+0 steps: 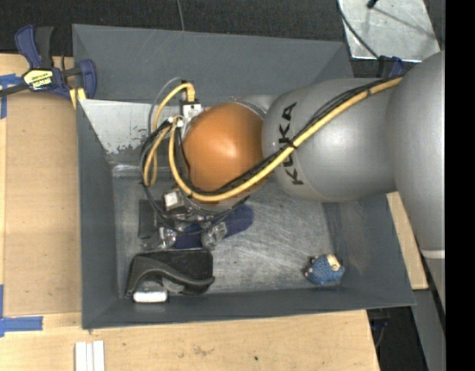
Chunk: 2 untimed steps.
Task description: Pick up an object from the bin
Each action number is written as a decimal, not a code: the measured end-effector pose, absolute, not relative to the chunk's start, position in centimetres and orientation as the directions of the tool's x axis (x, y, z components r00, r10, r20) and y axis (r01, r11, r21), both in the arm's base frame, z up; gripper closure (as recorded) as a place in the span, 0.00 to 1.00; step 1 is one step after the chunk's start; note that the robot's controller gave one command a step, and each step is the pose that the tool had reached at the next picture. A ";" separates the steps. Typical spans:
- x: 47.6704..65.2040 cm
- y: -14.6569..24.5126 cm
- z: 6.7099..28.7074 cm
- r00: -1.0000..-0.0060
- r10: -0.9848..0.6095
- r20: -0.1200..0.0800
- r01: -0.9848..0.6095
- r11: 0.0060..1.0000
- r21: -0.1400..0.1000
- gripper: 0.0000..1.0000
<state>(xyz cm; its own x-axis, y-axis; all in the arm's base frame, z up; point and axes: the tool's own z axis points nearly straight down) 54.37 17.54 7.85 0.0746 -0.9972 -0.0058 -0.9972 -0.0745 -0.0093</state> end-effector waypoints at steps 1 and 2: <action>54.3 17.8 8.0 0.076 -0.997 -0.009 -0.997 -0.076 -0.009 1.00; 54.5 17.8 13.0 0.073 -0.997 -0.004 -0.997 -0.073 -0.008 1.00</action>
Offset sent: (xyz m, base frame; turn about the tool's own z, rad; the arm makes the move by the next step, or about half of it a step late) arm 0.0000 0.0000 0.0000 0.0000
